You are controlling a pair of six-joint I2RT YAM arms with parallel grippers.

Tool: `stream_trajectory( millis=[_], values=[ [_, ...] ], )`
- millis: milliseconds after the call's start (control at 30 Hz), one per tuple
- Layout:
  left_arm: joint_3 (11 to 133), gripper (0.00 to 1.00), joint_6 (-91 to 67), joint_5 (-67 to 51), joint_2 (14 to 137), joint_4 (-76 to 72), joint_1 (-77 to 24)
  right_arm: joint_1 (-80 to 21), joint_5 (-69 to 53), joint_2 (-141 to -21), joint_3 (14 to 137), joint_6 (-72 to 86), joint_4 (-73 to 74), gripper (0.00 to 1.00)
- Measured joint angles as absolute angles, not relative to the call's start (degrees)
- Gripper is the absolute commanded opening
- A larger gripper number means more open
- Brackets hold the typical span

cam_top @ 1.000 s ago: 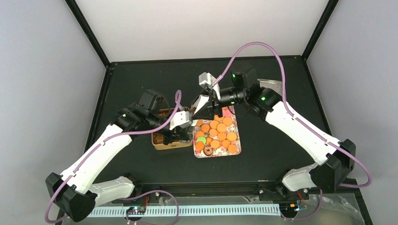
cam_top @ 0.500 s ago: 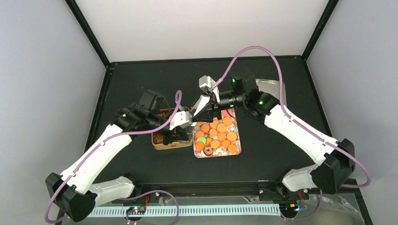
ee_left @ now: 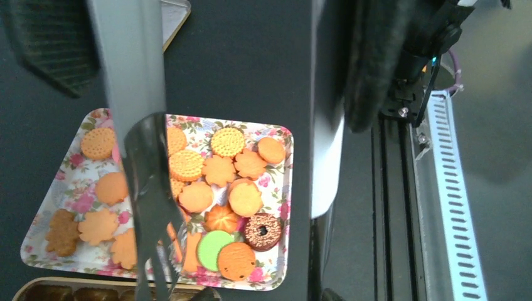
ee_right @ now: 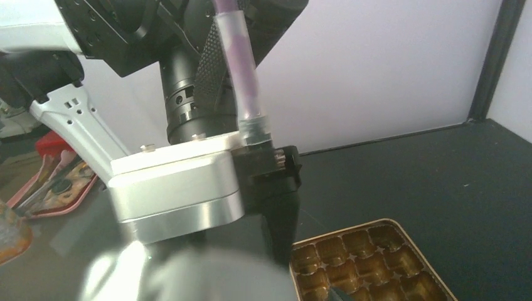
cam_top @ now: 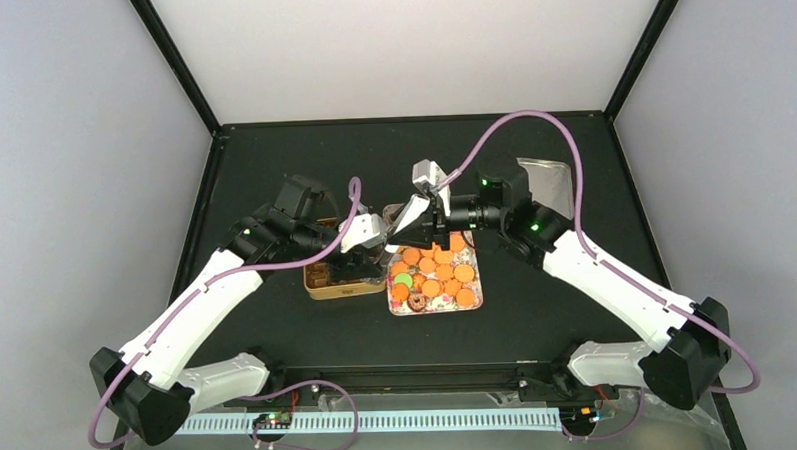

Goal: Pack the cookies
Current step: Pass from the left arm to the right, then pick up the fake cookies from the plate.

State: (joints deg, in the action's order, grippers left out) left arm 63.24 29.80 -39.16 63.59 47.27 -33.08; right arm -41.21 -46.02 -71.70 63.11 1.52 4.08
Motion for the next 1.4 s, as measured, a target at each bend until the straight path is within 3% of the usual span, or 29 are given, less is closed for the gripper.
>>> stream_trajectory(
  millis=[167,333,767,1400],
  values=[
    [63.2,0.74,29.3,-37.1,62.7,46.3,-33.1,-41.5,-43.4,-69.3,60.0,2.1,0.5,0.47],
    [64.2,0.79,28.9,-34.9,61.9,48.2,-32.7,-41.5,-40.6,-66.5,57.6,1.6,-2.6,0.46],
    [65.5,0.73,26.8,-32.0,60.5,49.5,-26.6,-41.5,-38.5,-65.4,54.4,1.2,-6.3,0.46],
    [71.7,0.69,15.8,-12.7,68.3,32.2,-31.3,-45.2,-33.5,-74.2,57.8,-0.5,-3.5,0.45]
  ],
)
